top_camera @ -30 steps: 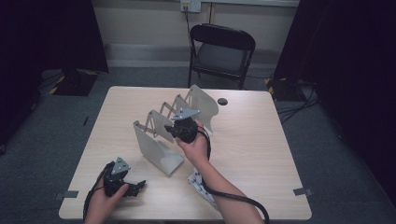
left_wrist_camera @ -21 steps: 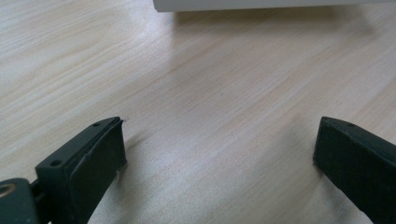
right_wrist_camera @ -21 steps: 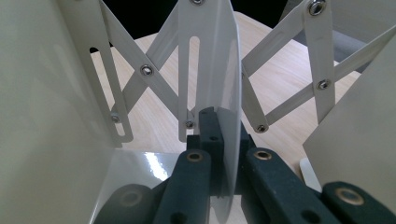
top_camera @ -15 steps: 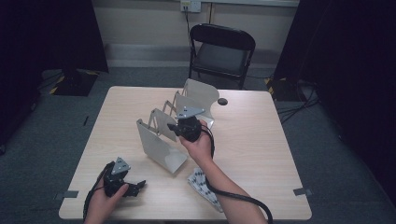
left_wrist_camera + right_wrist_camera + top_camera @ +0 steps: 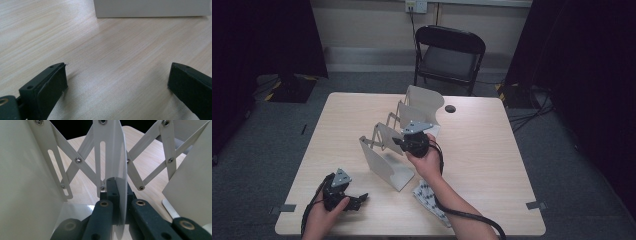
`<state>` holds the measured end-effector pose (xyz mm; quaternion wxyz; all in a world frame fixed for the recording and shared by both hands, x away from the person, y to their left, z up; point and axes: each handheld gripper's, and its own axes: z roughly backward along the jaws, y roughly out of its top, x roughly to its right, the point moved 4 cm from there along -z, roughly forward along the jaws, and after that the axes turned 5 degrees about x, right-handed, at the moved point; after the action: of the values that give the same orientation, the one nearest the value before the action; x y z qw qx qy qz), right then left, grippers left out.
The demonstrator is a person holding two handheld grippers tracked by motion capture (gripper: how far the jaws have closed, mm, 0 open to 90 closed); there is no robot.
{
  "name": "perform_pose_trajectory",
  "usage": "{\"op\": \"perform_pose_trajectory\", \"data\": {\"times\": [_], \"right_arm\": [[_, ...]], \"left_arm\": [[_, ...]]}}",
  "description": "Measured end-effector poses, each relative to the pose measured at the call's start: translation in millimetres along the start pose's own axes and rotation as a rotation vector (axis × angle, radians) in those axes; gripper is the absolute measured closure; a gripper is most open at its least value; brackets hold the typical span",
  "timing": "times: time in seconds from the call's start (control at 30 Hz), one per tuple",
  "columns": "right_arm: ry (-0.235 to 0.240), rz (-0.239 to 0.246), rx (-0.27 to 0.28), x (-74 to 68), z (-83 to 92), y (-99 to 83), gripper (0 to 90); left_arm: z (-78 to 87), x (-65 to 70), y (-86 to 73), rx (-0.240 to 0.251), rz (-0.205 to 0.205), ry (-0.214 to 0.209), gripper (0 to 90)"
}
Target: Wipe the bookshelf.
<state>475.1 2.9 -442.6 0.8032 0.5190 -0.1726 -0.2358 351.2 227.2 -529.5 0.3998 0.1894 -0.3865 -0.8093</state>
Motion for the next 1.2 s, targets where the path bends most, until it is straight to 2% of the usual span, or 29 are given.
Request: {"op": "perform_pose_trajectory", "data": {"times": [0.37, 0.6, 0.9, 1.03, 1.2], "right_arm": [[0.016, -0.008, -0.013, 1.9, 5.8, -8.3, 90.0], [0.012, -0.009, -0.06, 1.8, 5.2, -8.4, 89.0], [0.005, -0.039, -0.067, 6.8, 7.7, -6.9, 78.5], [0.017, -0.042, -0.068, 6.7, 8.5, -4.5, 74.0], [0.031, -0.07, -0.08, 6.0, 8.4, 0.9, 66.8]], "left_arm": [[0.0, 0.0, 0.0, 0.0, 0.0, 0.0, 2.0], [0.0, 0.0, 0.0, 0.0, 0.0, 0.0, 2.0], [0.0, 0.0, 0.0, 0.0, 0.0, 0.0, 2.0], [0.0, 0.0, 0.0, 0.0, 0.0, 0.0, 2.0], [0.0, 0.0, 0.0, 0.0, 0.0, 0.0, 2.0]]}}
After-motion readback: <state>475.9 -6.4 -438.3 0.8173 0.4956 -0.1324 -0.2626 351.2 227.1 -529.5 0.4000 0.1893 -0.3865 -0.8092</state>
